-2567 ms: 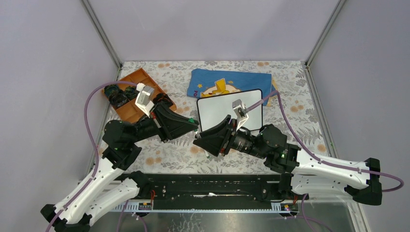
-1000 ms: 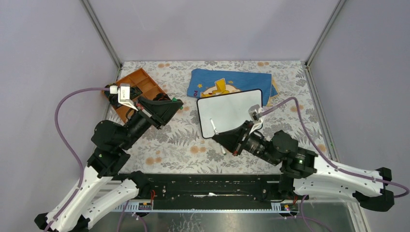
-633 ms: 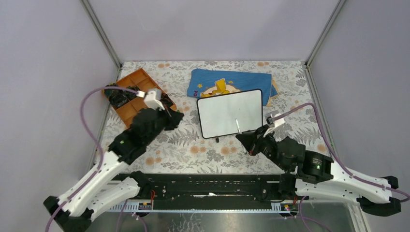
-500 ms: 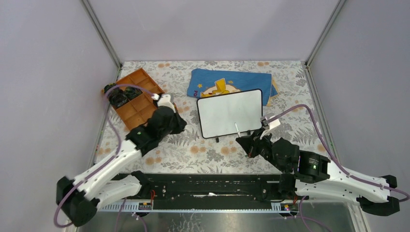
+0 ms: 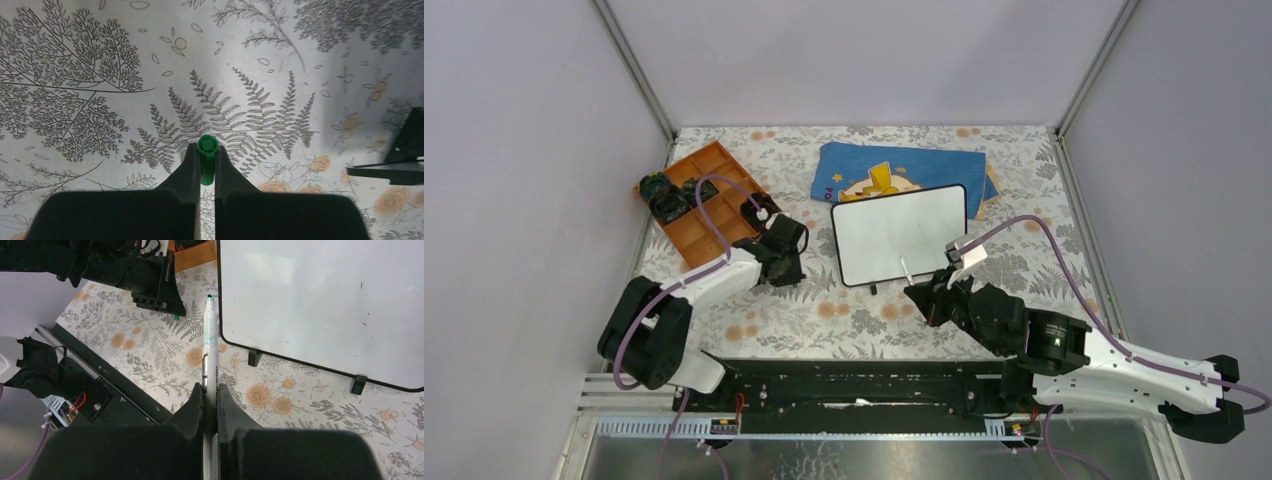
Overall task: Write a sentence on the whiteboard
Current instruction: Place the pen cap at the center of the board.
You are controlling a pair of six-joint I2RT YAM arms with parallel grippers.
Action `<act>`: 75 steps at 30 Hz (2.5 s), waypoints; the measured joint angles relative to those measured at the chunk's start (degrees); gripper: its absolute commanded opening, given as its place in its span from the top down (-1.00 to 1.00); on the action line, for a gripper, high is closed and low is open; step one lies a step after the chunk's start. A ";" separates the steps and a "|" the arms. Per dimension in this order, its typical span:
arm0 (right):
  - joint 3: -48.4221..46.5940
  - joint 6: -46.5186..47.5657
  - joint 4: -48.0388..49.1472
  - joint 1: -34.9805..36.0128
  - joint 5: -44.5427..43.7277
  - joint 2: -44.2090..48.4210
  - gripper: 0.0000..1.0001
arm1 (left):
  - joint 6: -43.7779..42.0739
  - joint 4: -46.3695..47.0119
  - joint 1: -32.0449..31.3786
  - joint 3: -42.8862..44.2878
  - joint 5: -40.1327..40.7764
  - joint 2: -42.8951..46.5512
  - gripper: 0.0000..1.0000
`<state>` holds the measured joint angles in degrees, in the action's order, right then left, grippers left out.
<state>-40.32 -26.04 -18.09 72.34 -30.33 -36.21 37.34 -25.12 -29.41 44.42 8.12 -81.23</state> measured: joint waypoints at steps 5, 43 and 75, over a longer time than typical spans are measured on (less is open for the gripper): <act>0.00 2.08 1.62 0.00 -0.17 -2.54 1.00 | 0.02 0.02 0.63 0.07 -0.94 -3.28 1.00; 2.25 5.03 8.11 0.00 0.02 -0.22 1.00 | 2.75 4.57 0.46 -1.20 -3.45 -5.29 0.46; 2.25 3.08 6.56 0.00 1.38 -0.57 1.00 | 3.52 3.02 -0.17 -2.75 -2.69 3.69 0.01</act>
<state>-38.06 -22.96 -11.53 72.34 -28.95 -36.77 40.86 -22.11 -29.58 41.67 5.43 -77.54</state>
